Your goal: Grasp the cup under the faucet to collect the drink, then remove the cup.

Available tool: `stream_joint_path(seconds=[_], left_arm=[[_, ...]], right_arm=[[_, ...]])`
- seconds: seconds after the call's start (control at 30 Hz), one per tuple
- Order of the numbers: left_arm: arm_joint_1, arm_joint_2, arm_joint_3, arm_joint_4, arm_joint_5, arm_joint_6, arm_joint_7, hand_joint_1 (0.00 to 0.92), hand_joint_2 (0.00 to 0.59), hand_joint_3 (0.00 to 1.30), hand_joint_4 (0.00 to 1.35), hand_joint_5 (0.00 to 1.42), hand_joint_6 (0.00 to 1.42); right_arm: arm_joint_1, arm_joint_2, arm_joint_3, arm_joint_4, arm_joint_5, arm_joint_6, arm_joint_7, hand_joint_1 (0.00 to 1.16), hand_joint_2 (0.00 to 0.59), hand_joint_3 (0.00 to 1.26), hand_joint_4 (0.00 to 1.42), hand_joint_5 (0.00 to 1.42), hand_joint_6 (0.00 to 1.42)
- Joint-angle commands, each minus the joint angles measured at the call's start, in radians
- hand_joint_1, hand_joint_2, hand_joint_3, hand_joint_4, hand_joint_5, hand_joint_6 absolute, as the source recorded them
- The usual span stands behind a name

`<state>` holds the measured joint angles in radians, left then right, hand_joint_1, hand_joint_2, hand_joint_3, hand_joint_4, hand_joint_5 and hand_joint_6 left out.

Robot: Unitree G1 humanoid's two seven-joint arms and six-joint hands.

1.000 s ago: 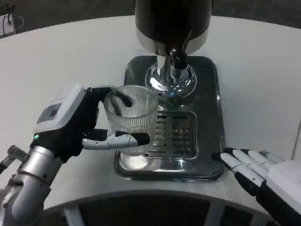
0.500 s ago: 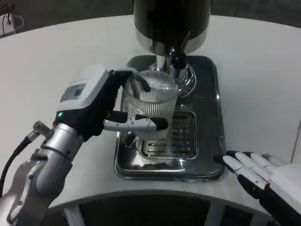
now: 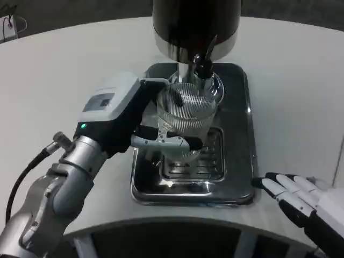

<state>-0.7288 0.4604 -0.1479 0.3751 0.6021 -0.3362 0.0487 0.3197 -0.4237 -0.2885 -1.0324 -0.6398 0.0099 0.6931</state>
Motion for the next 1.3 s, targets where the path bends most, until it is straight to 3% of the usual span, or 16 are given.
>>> stream_joint_path(seconds=[0.03, 0.27, 0.47, 0.6, 0.9, 1.03, 1.3], left_arm=[[-0.039, 0.013, -0.023, 0.002, 0.008, 0.008, -0.016, 0.452, 0.0, 1.03, 1.11, 1.33, 1.42], [-0.039, 0.04, -0.04, -0.002, 0.009, 0.019, -0.058, 0.397, 0.0, 0.9, 0.92, 1.18, 1.42], [-0.042, 0.056, -0.04, -0.004, 0.005, 0.026, -0.081, 0.235, 0.021, 0.77, 0.71, 1.03, 1.37], [-0.05, 0.06, -0.044, 0.0, 0.007, 0.036, -0.091, 0.169, 0.014, 0.61, 0.53, 0.86, 1.24], [-0.057, 0.072, -0.055, 0.005, 0.009, 0.043, -0.122, 0.136, 0.016, 0.47, 0.39, 0.64, 1.03], [-0.059, 0.078, -0.058, 0.002, 0.0, 0.038, -0.138, 0.128, 0.017, 0.36, 0.24, 0.49, 0.85], [-0.041, 0.081, -0.028, -0.024, -0.068, 0.006, -0.142, 0.074, 0.004, 0.22, 0.1, 0.36, 0.71]], right_arm=[[0.009, -0.003, -0.013, -0.015, 0.02, -0.014, -0.01, 0.43, 0.499, 0.05, 0.0, 0.0, 0.0], [0.016, -0.004, -0.02, -0.015, 0.027, -0.011, -0.012, 0.43, 0.499, 0.05, 0.0, 0.0, 0.01], [0.022, -0.002, -0.014, -0.015, 0.024, -0.008, -0.013, 0.43, 0.499, 0.04, 0.0, 0.0, 0.03], [0.022, -0.002, -0.01, -0.015, 0.024, -0.007, -0.014, 0.43, 0.499, 0.04, 0.0, 0.0, 0.03], [0.014, -0.008, -0.001, -0.015, 0.027, 0.014, -0.008, 0.43, 0.499, 0.05, 0.0, 0.0, 0.06], [0.016, -0.012, 0.001, -0.015, 0.027, 0.02, -0.006, 0.43, 0.499, 0.05, 0.0, 0.0, 0.06], [0.022, -0.016, 0.006, -0.015, 0.024, 0.029, -0.005, 0.43, 0.499, 0.06, 0.0, 0.0, 0.06]])
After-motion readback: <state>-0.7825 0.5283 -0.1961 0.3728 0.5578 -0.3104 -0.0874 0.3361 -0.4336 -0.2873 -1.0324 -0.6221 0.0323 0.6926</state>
